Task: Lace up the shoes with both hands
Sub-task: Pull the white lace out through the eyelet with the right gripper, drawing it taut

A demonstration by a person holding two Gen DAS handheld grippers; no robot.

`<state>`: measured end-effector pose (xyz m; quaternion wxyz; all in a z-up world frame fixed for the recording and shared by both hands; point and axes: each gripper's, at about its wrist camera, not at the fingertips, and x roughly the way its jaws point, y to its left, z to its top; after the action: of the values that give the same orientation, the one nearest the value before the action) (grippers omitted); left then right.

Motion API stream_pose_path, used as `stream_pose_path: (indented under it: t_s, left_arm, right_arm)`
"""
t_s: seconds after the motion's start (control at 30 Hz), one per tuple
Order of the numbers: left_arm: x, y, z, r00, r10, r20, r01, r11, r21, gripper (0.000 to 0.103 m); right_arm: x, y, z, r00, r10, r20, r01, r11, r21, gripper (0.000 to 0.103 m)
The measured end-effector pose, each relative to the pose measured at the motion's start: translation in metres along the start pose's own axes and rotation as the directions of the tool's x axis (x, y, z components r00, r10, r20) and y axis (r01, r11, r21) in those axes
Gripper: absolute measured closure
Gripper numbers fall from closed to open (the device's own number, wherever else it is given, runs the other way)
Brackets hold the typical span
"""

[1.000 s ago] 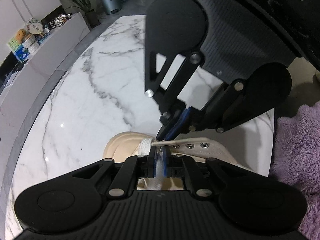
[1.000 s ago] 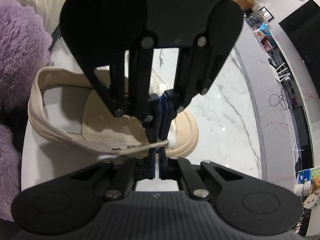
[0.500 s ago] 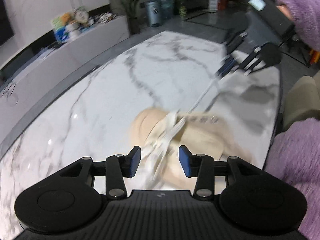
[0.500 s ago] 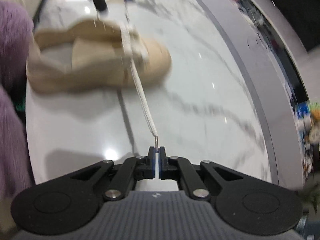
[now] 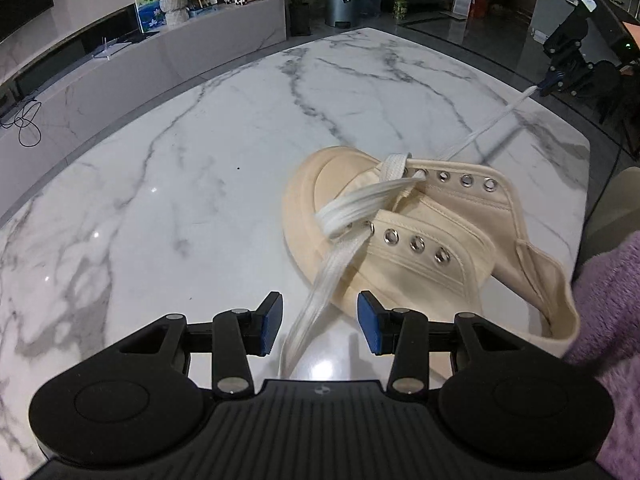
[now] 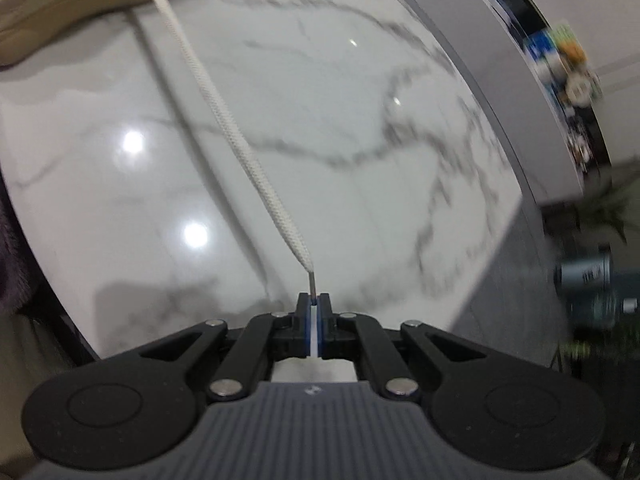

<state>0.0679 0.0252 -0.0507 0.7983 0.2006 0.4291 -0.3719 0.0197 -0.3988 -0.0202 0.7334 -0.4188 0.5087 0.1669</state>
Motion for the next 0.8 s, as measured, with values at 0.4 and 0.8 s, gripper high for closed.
stream_pose_path:
  t_s: [0.4,0.8]
  left_arm:
    - [-0.017,0.011,-0.006,0.997,0.066,-0.037,-0.068,0.997,-0.034,0.103]
    - [-0.04,0.007,-0.001,0.999,0.045,0.013,-0.044,0.998,-0.048,0.084]
  right_arm:
    - [0.007,-0.011,-0.036,0.997,-0.019,-0.072,0.026,0.995,0.1,0.1]
    - [-0.027,-0.013,-0.017,0.997,-0.001,0.075,-0.01,0.987,0.158,0.1]
